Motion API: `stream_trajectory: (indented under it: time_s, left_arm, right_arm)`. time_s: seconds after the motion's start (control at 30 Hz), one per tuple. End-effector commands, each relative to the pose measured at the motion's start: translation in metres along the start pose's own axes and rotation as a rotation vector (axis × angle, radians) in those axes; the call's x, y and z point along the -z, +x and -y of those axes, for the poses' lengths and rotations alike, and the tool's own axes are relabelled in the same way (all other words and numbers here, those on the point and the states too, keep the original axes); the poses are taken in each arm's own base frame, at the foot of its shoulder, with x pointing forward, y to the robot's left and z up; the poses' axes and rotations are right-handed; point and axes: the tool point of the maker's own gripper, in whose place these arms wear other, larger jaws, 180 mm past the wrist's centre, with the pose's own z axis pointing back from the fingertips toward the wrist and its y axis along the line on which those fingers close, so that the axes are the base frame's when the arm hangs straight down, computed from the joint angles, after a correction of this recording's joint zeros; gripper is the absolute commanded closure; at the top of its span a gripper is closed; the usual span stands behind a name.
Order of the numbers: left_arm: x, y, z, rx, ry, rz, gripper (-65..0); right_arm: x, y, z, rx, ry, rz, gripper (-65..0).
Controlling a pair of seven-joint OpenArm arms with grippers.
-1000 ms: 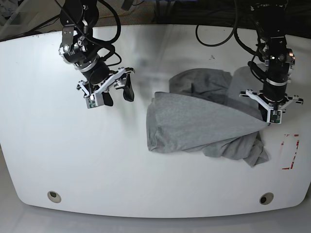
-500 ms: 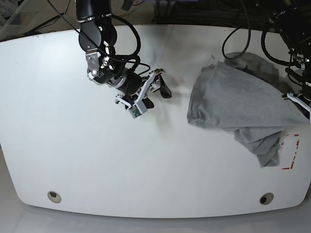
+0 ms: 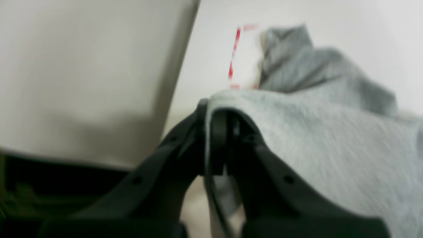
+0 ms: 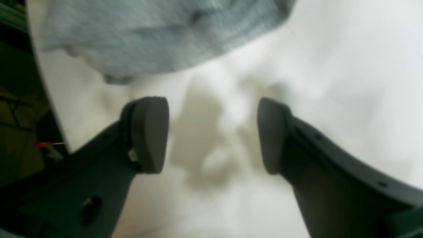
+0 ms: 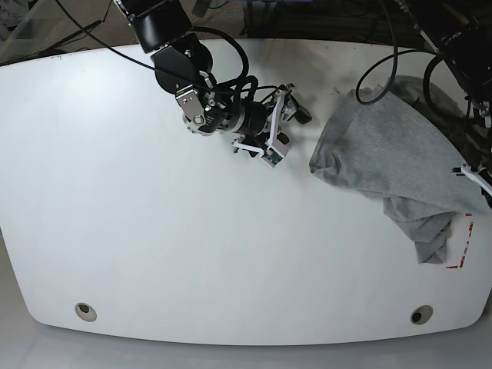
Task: Fold the T-shirt properly
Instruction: 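Lift the grasped shirt with the left gripper and drag it aside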
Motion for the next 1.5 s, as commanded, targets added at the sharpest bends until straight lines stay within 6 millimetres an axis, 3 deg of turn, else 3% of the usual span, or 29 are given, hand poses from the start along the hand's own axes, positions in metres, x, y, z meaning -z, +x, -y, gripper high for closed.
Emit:
stream_trajectory:
  time_s: [0.0, 0.27, 0.47, 0.73, 0.97, 1.2, 1.4, 1.47]
  left_arm:
    - [0.0, 0.039, 0.003, 0.047, -0.012, 0.11, 0.0]
    - [0.003, 0.112, 0.045, 0.195, -0.115, 0.274, 0.0]
    - [-0.005, 0.167, 0.06, 0.243, -0.139, 0.403, 0.0]
    - [-0.023, 0.239, 0.048, 0.269, -0.084, 0.532, 0.0]
    - [-0.056, 0.307, 0.01, 0.235, 0.028, 0.636, 0.0]
    - [-0.101, 0.364, -0.032, 0.171, 0.14, 0.725, 0.0]
    - [-0.146, 0.407, -0.045, 0.2, 0.208, 0.801, 0.0]
    - [-0.16, 0.419, -0.04, 0.178, 0.193, 0.841, 0.0]
  right_arm:
    - [-0.002, 0.02, -0.003, -0.014, 0.013, 0.06, -40.6]
    - [-0.006, 0.02, 0.005, -0.006, -0.006, 0.064, -40.3]
    - [-0.019, 0.019, 0.031, 0.063, -0.069, 0.097, -40.1]
    - [-0.034, 0.008, 0.055, 0.106, -0.129, 0.1, -40.1]
    - [-0.043, 0.009, 0.055, 0.089, -0.142, 0.111, -40.1]
    - [-0.045, 0.012, 0.054, 0.083, -0.142, 0.121, -40.1]
    - [-0.044, 0.012, 0.053, 0.084, -0.141, 0.121, -40.1]
    - [-0.044, 0.012, 0.053, 0.085, -0.14, 0.122, -40.1]
